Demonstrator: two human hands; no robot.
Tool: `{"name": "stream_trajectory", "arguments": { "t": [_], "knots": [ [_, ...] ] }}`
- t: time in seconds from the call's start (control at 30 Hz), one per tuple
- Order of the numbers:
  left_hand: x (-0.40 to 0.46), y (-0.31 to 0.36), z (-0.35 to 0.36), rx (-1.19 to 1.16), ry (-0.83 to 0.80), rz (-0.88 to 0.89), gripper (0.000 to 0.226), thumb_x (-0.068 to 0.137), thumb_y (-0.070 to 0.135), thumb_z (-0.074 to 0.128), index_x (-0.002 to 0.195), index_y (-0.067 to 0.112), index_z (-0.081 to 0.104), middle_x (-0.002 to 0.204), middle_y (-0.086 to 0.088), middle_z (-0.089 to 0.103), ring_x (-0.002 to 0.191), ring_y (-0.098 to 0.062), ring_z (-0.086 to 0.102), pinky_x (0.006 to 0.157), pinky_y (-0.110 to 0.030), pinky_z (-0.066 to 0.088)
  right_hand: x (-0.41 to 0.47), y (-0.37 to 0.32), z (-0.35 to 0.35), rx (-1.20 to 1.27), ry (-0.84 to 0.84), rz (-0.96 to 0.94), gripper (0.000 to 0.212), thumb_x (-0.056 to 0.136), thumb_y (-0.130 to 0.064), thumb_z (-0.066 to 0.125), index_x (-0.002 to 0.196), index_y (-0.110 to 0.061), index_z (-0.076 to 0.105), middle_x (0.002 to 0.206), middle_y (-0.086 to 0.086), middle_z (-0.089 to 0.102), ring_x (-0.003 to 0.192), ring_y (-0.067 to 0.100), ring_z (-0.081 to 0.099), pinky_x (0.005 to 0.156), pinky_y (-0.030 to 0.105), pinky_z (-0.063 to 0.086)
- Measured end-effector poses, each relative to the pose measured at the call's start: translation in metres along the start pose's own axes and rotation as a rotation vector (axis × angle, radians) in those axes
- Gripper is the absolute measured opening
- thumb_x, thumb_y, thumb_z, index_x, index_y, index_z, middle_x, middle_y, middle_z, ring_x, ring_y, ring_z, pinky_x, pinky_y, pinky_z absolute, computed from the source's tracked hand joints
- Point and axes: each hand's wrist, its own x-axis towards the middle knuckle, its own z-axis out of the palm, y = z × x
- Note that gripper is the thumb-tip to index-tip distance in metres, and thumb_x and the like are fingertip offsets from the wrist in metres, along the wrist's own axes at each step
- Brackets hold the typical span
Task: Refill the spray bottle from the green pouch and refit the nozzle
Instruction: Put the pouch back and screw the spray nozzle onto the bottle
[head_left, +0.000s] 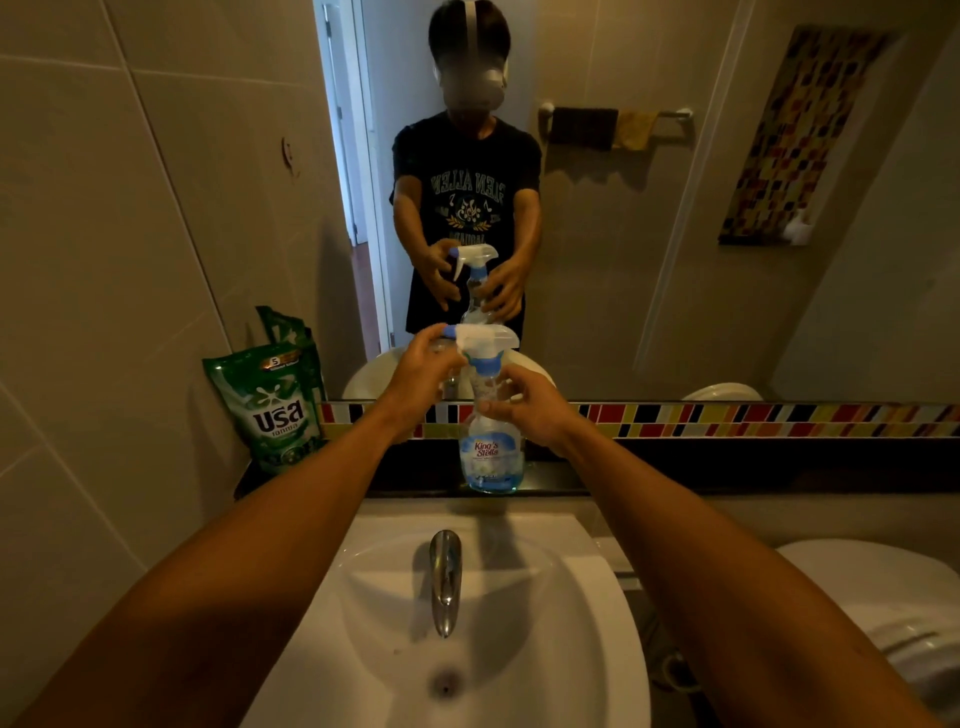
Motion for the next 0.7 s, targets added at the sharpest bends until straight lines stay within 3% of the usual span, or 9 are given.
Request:
{"name": "stream_trajectory", "arguments": {
  "t": [0.1, 0.23, 0.37, 0.53, 0.63, 0.7],
  "knots": [
    [-0.01, -0.025, 0.002, -0.019, 0.05, -0.086, 0.029, 0.098, 0.031, 0.054, 0.126, 0.032, 0.051, 0.121, -0.002, 0.061, 0.116, -0.024, 0.058, 0.099, -0.045, 0.047, 0.002, 0.01, -0.001, 0.005, 0.008, 0.019, 0.039, 0.09, -0.013, 0.078, 0.127, -0.014, 0.063, 0.111, 0.006, 0.068, 0.105, 0.022, 0.067, 0.098, 0.048, 0.059],
    [-0.019, -0.059, 0.01, -0.005, 0.052, -0.208, 0.033, 0.099, 0.038, 0.053, 0.13, 0.027, 0.052, 0.135, -0.005, 0.057, 0.124, -0.025, 0.054, 0.098, -0.043, 0.043, 0.007, 0.021, -0.002, 0.028, 0.02, 0.033, 0.045, 0.091, -0.008, 0.075, 0.132, -0.021, 0.06, 0.122, 0.009, 0.067, 0.111, 0.022, 0.066, 0.101, 0.049, 0.057],
    [-0.018, -0.09, 0.021, 0.034, 0.017, -0.291, 0.038, 0.101, 0.031, 0.052, 0.137, 0.017, 0.053, 0.135, -0.005, 0.057, 0.128, -0.026, 0.051, 0.094, -0.036, 0.039, 0.011, 0.035, -0.001, 0.042, 0.046, 0.072, 0.048, 0.094, -0.005, 0.071, 0.135, -0.024, 0.054, 0.128, 0.007, 0.064, 0.12, 0.026, 0.062, 0.101, 0.048, 0.056],
    [-0.009, -0.118, 0.036, 0.113, -0.075, -0.312, 0.046, 0.101, 0.022, 0.054, 0.145, 0.013, 0.048, 0.14, -0.008, 0.055, 0.13, -0.027, 0.051, 0.1, -0.039, 0.045, 0.022, 0.055, -0.003, 0.069, 0.071, 0.085, 0.047, 0.096, -0.006, 0.069, 0.134, -0.028, 0.053, 0.127, 0.004, 0.064, 0.123, 0.025, 0.062, 0.104, 0.052, 0.054],
    [-0.002, -0.126, 0.048, 0.04, -0.107, -0.343, 0.048, 0.1, 0.009, 0.052, 0.147, 0.014, 0.043, 0.137, 0.0, 0.054, 0.129, -0.019, 0.05, 0.093, -0.027, 0.046, 0.03, 0.066, -0.006, 0.081, 0.067, 0.088, 0.048, 0.096, -0.003, 0.067, 0.135, -0.027, 0.053, 0.126, 0.0, 0.065, 0.122, 0.022, 0.062, 0.102, 0.047, 0.055],
    [0.006, -0.135, 0.057, 0.02, -0.137, -0.344, 0.044, 0.099, 0.003, 0.051, 0.141, 0.017, 0.048, 0.133, -0.003, 0.058, 0.127, -0.022, 0.054, 0.094, -0.029, 0.049, 0.036, 0.073, -0.009, 0.084, 0.066, 0.091, 0.048, 0.096, -0.002, 0.067, 0.138, -0.023, 0.053, 0.126, 0.0, 0.065, 0.12, 0.019, 0.063, 0.1, 0.043, 0.056]
  ]
}}
